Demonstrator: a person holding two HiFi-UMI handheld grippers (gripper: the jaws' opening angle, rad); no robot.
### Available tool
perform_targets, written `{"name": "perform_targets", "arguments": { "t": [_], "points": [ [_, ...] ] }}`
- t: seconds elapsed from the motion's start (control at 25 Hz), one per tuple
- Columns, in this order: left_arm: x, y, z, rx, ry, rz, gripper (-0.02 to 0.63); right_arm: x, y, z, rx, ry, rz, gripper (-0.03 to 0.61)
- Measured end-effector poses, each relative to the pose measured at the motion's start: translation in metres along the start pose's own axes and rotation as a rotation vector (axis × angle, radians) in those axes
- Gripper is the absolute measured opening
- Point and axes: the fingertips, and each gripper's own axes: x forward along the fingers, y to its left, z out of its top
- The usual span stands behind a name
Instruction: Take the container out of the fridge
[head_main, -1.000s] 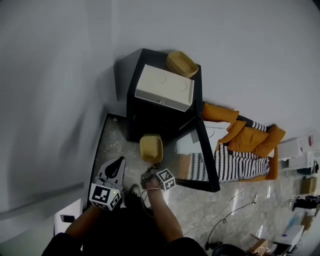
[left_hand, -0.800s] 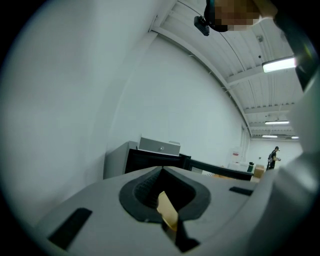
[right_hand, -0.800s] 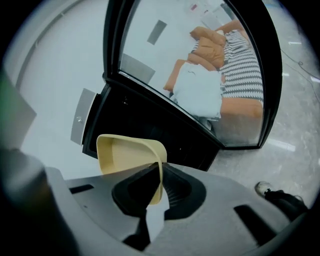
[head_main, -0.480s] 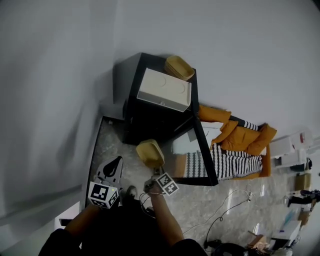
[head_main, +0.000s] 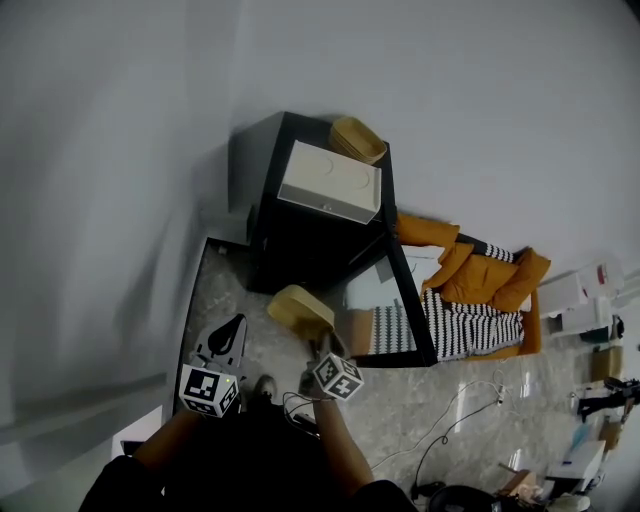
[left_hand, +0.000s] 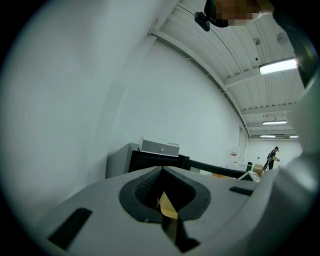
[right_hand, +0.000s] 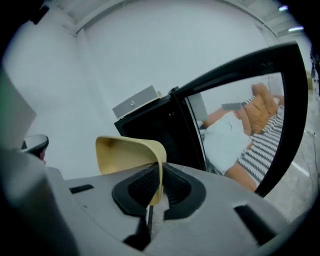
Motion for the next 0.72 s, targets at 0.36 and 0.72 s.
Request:
{"name": "perform_targets", "arguments": {
  "t": [0.36,0.72],
  "points": [
    [-0.014,0.012,-0.001,-0.011,0.006,0.029,0.003,-0.023,0.028,0.011,-0.196,0.008,0.019,0.012],
    [-0.012,0.005,-0.011,0.001,0.027,-0.007,0.003,-0.033,0.038,0.014,-0.281,0.031,0.015,0.012]
  ]
}}
